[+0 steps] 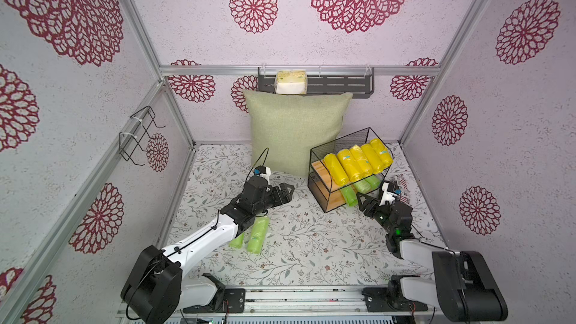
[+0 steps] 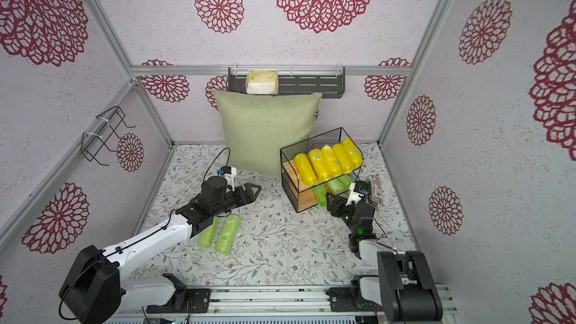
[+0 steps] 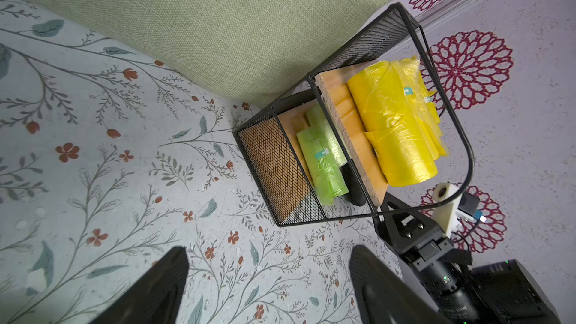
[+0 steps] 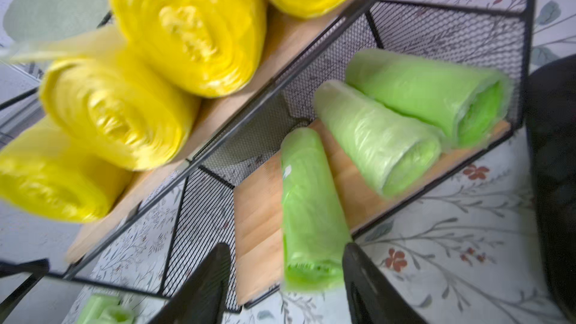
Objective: Sort the rolls of trash bags by color and place them on the shelf
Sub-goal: Place the roll of trash bags on the shelf.
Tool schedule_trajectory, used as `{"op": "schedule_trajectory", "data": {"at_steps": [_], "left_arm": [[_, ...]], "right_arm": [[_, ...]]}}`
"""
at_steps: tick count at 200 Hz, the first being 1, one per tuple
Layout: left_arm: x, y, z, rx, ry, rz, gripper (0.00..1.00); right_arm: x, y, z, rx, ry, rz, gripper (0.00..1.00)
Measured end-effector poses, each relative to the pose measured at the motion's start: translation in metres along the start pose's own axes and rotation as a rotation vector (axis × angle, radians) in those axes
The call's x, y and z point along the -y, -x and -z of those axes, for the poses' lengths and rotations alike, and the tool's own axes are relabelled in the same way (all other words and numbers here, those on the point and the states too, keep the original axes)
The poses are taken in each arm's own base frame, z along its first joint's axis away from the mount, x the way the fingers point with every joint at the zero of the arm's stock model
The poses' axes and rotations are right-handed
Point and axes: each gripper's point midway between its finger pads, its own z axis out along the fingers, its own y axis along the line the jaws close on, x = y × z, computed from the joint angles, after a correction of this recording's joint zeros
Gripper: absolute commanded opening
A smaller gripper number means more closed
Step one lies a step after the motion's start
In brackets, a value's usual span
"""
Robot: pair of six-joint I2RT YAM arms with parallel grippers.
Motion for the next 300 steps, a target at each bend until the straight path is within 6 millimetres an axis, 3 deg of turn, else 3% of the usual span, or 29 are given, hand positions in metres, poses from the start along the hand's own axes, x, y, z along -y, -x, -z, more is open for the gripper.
{"op": "schedule_trajectory", "data": {"at_steps": [36, 97, 159, 206, 233, 256, 300], "left_arm": [[-0.002, -0.001, -0.001, -0.002, 0.008, -0.012, 0.86], [-0.007, -0.01, -0.007, -0.041, 0.018, -0.01, 0.86], [-0.011, -0.015, -0.006, -0.061, 0.033, -0.022, 0.86], [-0.013, -0.016, -0.006, -0.066, 0.04, -0.033, 0.87], [-0.015, -0.017, -0.006, -0.068, 0.049, -0.044, 0.87], [-0.021, -0.018, -0.005, -0.072, 0.08, -0.063, 0.87], [-0.043, -0.02, 0.009, -0.078, 0.196, -0.138, 0.88]], "right_arm": [[-0.019, -0.029, 0.008, -0.079, 0.054, -0.026, 0.53], [0.003, -0.054, -0.011, -0.157, -0.005, -0.102, 0.45], [0.009, -0.033, -0.045, -0.106, -0.012, -0.11, 0.42], [0.022, -0.018, -0.057, -0.061, -0.042, -0.113, 0.42], [0.025, -0.015, -0.057, -0.051, -0.051, -0.114, 0.43], [0.022, -0.011, -0.053, -0.041, -0.047, -0.107, 0.5], [-0.003, 0.01, -0.018, 0.022, -0.011, -0.026, 0.62]]}}
